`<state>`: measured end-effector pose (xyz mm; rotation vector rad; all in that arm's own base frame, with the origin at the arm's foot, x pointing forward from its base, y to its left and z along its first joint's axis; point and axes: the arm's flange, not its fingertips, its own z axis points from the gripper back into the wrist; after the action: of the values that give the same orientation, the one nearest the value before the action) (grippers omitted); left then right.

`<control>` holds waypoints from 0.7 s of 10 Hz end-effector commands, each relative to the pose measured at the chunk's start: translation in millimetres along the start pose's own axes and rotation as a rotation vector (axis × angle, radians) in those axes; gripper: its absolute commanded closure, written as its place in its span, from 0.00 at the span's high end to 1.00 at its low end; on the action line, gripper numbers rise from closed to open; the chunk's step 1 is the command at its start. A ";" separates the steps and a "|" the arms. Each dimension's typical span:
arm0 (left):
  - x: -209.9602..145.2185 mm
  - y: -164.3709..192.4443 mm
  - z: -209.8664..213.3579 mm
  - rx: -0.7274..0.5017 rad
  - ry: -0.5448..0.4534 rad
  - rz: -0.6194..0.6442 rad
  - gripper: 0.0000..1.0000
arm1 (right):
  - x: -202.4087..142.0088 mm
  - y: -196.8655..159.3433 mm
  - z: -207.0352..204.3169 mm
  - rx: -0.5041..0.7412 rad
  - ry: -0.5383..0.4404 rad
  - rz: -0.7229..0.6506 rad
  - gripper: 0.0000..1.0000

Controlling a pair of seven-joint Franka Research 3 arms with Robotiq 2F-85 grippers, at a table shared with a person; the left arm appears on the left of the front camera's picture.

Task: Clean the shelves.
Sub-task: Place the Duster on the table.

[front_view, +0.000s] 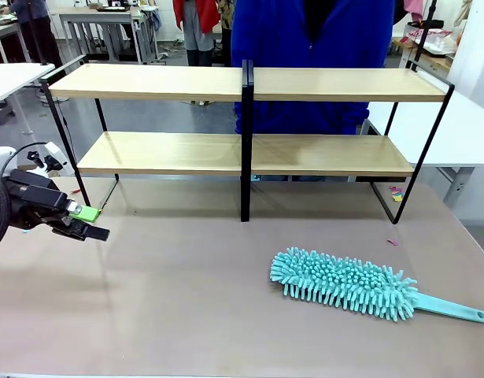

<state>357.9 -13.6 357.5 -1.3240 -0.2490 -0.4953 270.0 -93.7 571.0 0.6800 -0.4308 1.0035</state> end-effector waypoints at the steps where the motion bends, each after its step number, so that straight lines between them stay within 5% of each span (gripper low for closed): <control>1: -0.4 -3.7 -2.3 -0.014 -0.013 0.001 1.00 | -2.2 -1.3 2.7 -0.025 0.077 0.009 1.00; 7: -0.4 -3.7 -2.3 -0.014 -0.013 0.001 1.00 | -2.2 -1.3 2.7 -0.025 0.077 0.009 1.00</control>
<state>357.9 -13.5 357.5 -1.3246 -0.2489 -0.4953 269.9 -93.5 568.5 0.6263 -0.3785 1.0137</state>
